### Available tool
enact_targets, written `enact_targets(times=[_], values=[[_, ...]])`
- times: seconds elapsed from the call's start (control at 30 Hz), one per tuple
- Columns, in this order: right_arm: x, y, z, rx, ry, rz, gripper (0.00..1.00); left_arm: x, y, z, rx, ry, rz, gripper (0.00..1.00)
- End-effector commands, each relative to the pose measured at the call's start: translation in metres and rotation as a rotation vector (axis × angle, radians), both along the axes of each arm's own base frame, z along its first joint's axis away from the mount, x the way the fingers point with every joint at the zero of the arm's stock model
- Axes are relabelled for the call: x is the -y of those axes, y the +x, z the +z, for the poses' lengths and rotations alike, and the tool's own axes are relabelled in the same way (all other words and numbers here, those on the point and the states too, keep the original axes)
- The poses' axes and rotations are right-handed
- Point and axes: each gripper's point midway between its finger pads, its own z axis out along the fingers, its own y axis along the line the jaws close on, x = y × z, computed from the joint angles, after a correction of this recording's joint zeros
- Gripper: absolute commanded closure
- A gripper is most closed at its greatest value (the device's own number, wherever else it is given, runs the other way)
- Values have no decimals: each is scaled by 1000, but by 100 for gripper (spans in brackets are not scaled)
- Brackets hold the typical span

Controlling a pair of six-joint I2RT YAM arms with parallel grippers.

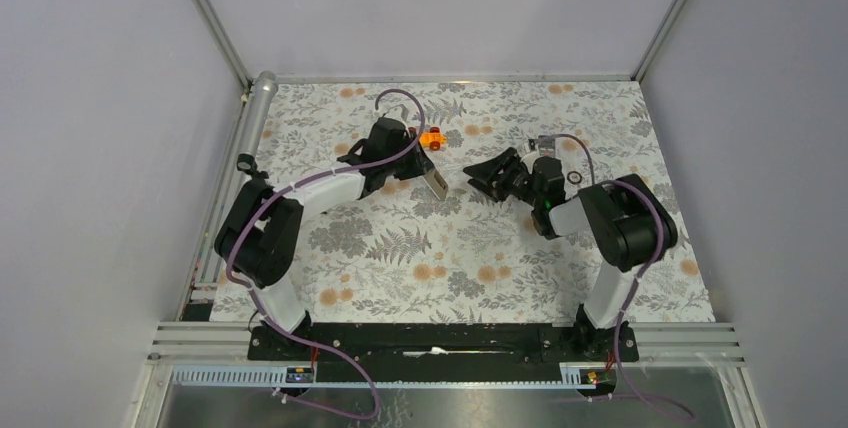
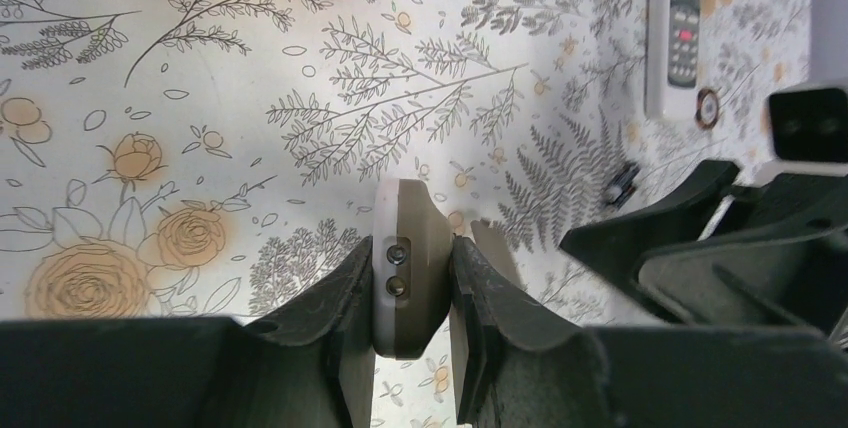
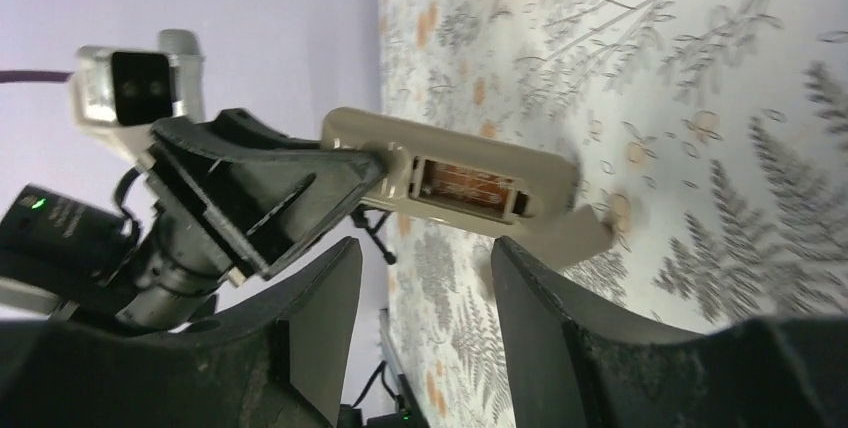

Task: Load the batteries into the remote control
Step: Remove the battery cover from the remote control, then adjust the remote control.

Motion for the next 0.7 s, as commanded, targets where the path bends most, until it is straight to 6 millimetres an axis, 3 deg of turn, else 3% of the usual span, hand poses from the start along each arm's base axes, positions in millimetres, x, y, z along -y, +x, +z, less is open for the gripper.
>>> enact_targets(times=[0.0, 0.13, 0.27, 0.37, 0.47, 0.53, 0.6, 0.67], values=[[26, 4, -18, -32, -274, -60, 41, -28, -26, -26, -46, 229, -101, 100], [43, 5, -16, -26, -447, -77, 39, -41, -33, -32, -46, 314, -140, 100], [52, 4, -4, 10, -572, -41, 35, -41, -36, -17, 1, 293, -205, 100], [74, 6, 7, 35, -717, -76, 25, -29, -38, 10, 58, 219, -323, 100], [92, 7, 26, 105, -793, -136, 3, -17, -45, 40, 114, 143, -463, 100], [98, 8, 39, 154, -792, -154, 0, -11, -53, 61, 149, 95, -573, 100], [93, 5, 53, 199, -743, -112, 0, -8, -62, 79, 172, 45, -653, 100], [65, -10, 76, 333, -662, 86, 0, -5, -72, 100, 195, -11, -726, 100]])
